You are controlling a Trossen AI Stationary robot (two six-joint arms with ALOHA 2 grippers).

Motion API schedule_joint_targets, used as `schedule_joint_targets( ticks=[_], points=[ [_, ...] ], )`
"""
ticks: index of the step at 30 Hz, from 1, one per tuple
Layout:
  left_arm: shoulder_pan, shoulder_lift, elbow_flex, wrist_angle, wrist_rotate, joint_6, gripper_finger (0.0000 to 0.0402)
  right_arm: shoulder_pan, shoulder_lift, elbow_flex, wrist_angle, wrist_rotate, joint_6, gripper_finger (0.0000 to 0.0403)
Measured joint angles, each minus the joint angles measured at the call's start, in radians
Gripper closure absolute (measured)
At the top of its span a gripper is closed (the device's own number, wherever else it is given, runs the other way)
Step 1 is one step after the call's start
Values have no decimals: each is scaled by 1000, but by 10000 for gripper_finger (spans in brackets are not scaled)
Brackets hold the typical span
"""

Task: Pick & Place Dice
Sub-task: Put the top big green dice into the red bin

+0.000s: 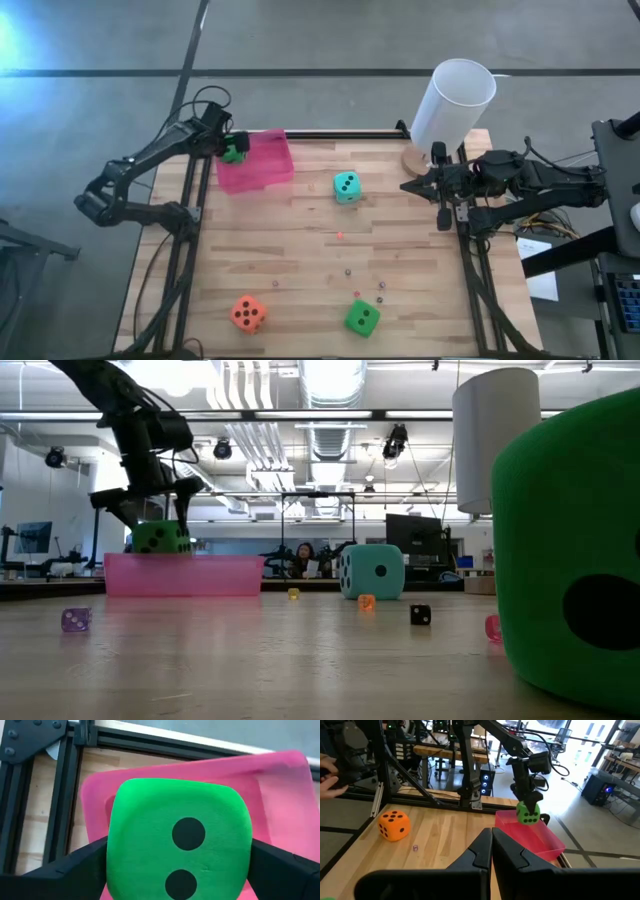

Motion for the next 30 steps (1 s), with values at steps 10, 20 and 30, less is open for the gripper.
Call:
schedule_joint_targets(
  ticks=[10,20,30],
  points=[
    [0,24,-35,-51,-23,-264,2,0,0,0,0,0,0,394],
    [0,24,-61,-12,-33,-268,2,0,0,0,0,0,0,394],
    [-2,24,-61,18,-29,-174,2,0,0,0,0,0,0,394]
  ],
)
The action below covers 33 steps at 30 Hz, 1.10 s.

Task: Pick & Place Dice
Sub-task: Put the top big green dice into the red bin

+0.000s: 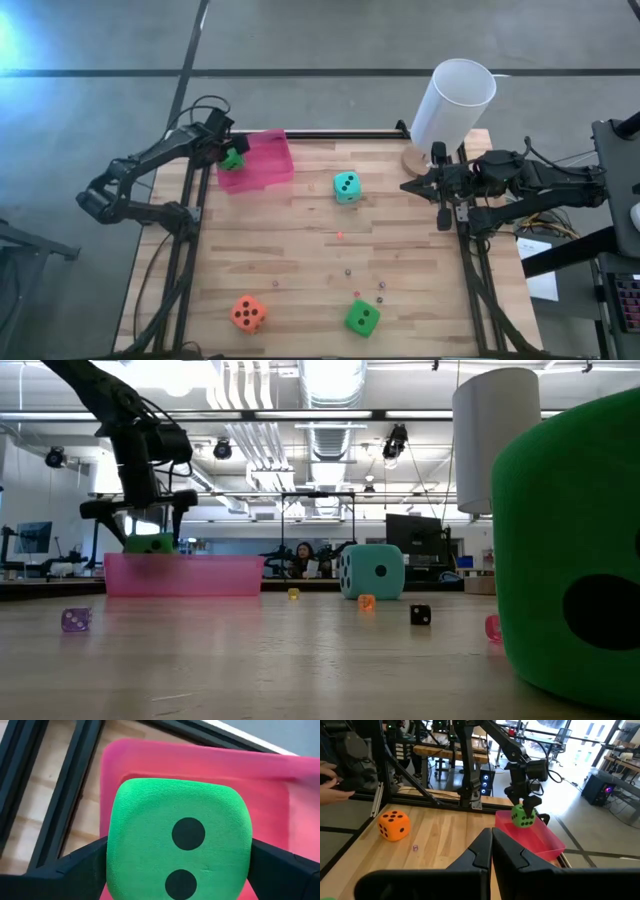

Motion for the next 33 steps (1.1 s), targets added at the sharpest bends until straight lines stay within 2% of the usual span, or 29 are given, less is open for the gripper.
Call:
schedule_joint_targets(
  ticks=[3,10,12,15,17,23,29,33],
  points=[
    [-1,0,1,17,1,24,11,0,0,0,0,0,0,394],
    [-1,0,-1,17,4,8,72,0,0,0,0,0,0,394],
    [-1,0,-1,25,4,26,67,0,0,0,0,0,0,394],
    [-1,0,-1,25,-11,33,25,0,0,0,0,0,0,394],
    [-1,0,-1,25,-22,29,13,0,0,0,0,0,0,394],
    [-1,-1,-4,24,-23,4,36,0,0,0,0,0,0,394],
    [0,-1,-4,15,-23,4,9,0,0,0,0,0,0,394],
    [0,-1,-4,31,-23,5,12,0,0,0,0,0,0,394]
  ],
)
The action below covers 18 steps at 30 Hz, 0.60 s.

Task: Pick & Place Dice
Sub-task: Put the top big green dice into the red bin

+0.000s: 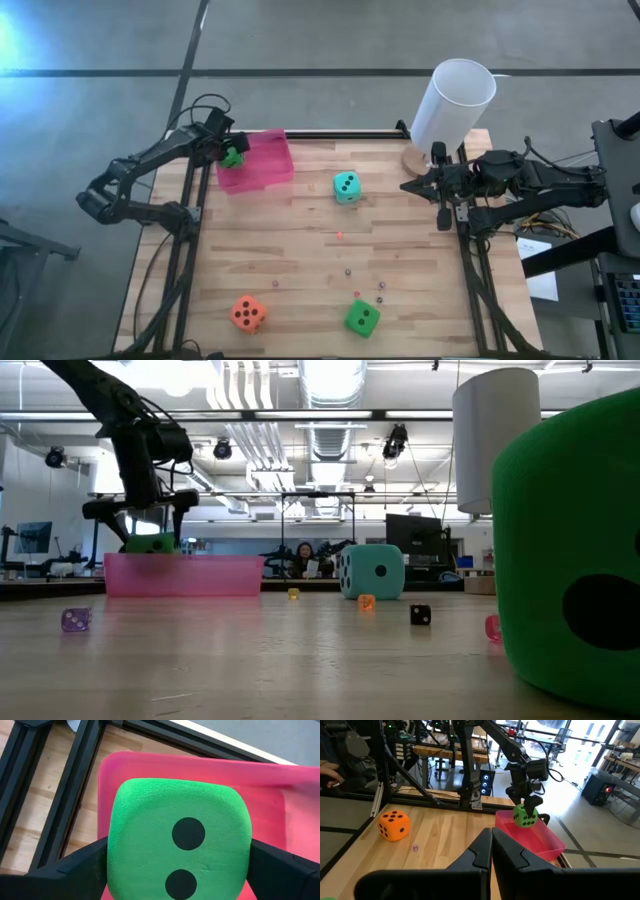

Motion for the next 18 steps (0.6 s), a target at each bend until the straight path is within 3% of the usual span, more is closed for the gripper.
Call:
schedule_joint_targets(
  ticks=[18],
  points=[
    [0,0,0,30,0,-2,10,0,0,0,0,0,0,394]
  ],
)
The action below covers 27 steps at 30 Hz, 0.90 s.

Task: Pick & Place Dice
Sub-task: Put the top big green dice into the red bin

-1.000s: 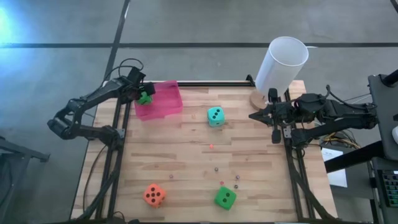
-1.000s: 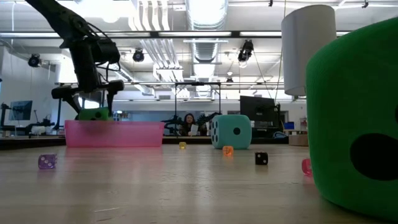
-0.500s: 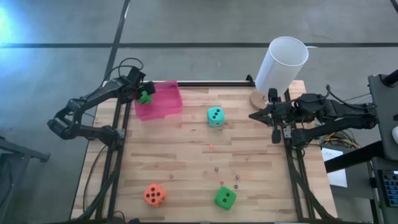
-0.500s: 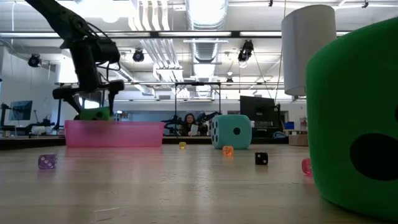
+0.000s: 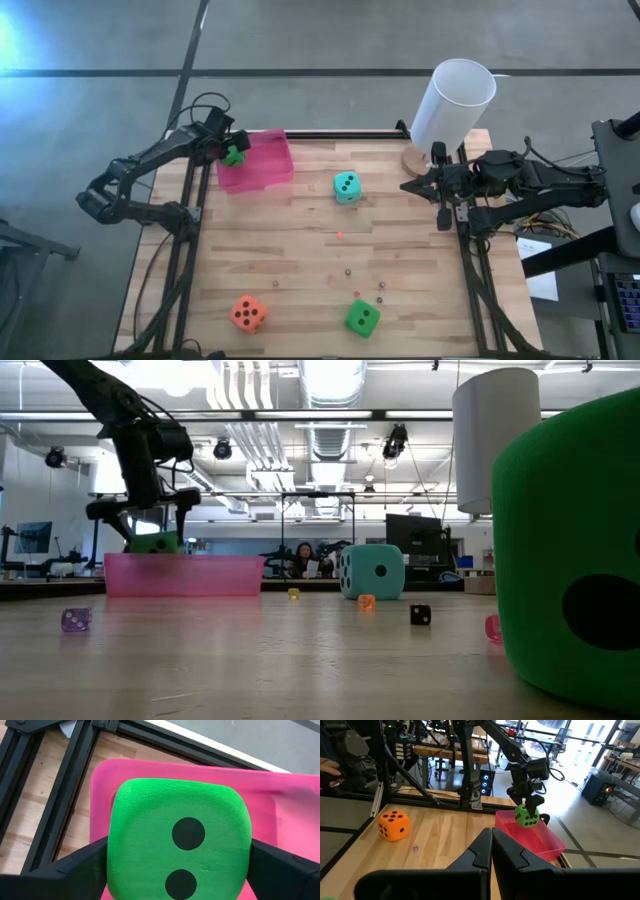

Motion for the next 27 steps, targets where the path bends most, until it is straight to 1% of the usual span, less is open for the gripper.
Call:
schedule_joint_targets(
  ticks=[2,3,7,9,15,18,24,27],
  points=[
    [0,0,0,1,0,0,12,0,0,0,0,0,-9,394],
    [0,0,0,1,0,0,12,0,0,0,0,5,-40,394],
    [0,0,0,1,0,0,7,0,0,0,0,10,-258,394],
    [0,0,0,2,0,0,4,0,0,0,0,9,-331,394],
    [1,0,0,2,0,-1,8,0,0,0,5,9,-411,394],
    [1,0,0,2,0,-1,8,0,0,0,8,8,-397,394],
    [1,0,0,2,0,-2,3,-1,8,0,19,-20,-190,394],
    [1,0,0,2,0,-3,6,-2,31,0,80,-20,-160,394]
  ],
)
